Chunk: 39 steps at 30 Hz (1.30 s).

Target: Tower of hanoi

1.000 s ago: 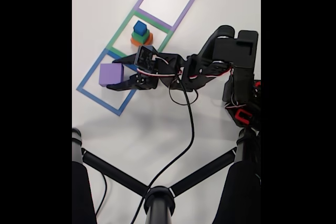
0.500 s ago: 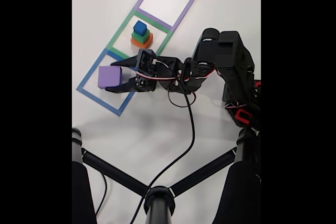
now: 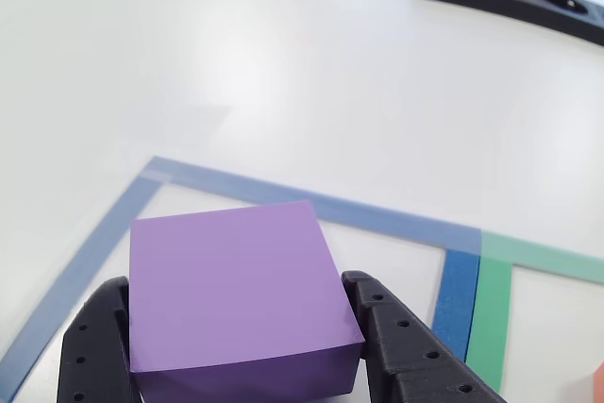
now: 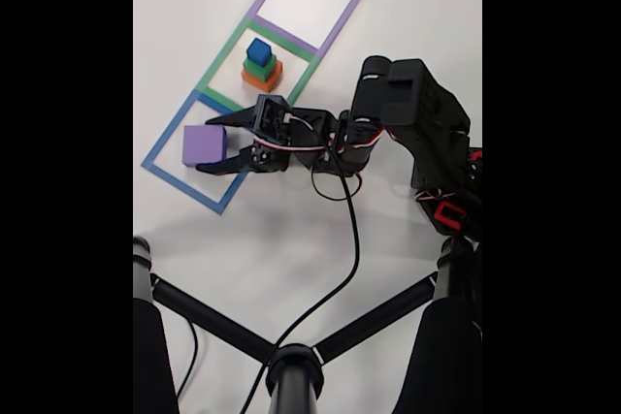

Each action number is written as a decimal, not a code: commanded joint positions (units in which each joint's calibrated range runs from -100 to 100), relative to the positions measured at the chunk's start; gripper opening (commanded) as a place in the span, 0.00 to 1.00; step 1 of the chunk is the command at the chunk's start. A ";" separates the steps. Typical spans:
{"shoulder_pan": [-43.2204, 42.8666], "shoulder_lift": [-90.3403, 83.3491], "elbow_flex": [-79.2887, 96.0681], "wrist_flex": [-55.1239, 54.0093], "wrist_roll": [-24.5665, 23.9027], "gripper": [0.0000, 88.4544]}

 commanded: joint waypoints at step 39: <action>-0.20 -11.72 -1.54 2.09 0.59 0.33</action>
